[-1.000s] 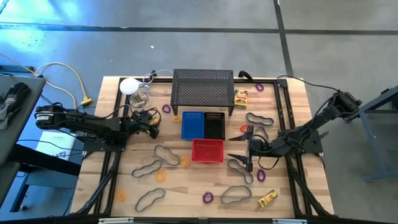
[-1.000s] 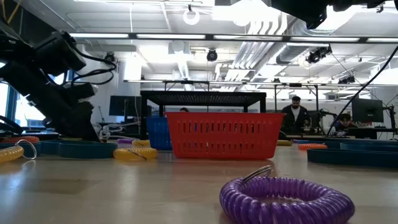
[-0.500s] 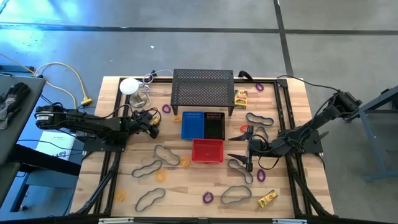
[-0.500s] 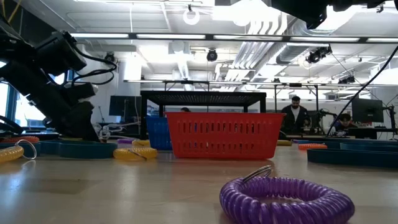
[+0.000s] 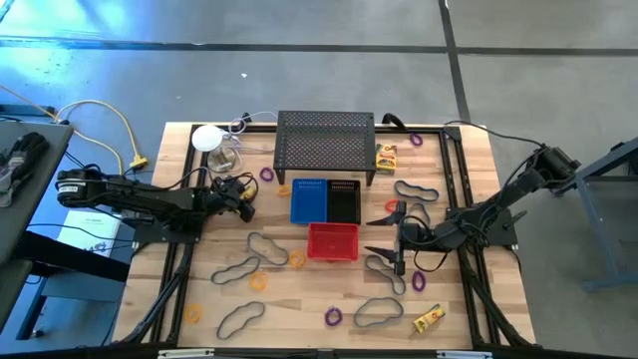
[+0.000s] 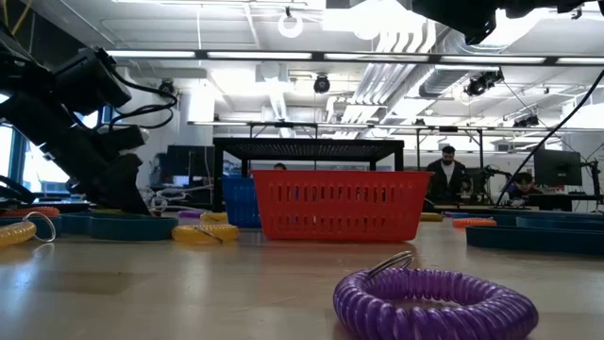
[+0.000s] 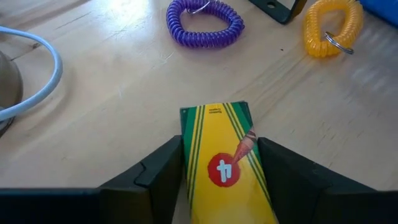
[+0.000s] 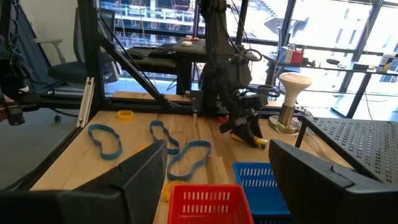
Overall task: Pick & Place Office Desk Supplies
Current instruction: Put the yellow crayon box into the blue bin
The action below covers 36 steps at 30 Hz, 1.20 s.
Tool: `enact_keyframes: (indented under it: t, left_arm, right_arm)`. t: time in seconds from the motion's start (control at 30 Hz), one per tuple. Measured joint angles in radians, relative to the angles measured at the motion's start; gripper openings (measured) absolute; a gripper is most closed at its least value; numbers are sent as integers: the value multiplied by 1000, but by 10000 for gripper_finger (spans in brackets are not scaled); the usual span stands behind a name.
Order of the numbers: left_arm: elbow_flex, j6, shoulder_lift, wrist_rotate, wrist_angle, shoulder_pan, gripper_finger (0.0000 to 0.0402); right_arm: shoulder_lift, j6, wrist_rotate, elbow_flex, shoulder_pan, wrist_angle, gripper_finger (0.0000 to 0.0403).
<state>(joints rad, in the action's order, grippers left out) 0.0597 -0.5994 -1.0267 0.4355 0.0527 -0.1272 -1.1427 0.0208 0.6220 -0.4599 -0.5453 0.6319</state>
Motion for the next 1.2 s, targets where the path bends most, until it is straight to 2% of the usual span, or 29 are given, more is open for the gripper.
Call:
enact_keyframes:
  t: [0.17, 0.5, 0.83, 1.2]
  left_arm:
    - [-1, 0, 0, 0, 19, 1, 164]
    - [16, 1, -1, -15, 35, 1, 165]
    - [116, 129, -4, -215, 24, 9, 165]
    - [252, 294, -2, -210, 31, 125, 165]
  right_arm:
    - [0, 0, 0, 0, 0, 0, 271]
    - [0, 0, 0, 0, 0, -1, 271]
    - [0, -1, 0, 0, 0, -1, 271]
    - [0, -29, 0, 0, 0, -8, 271]
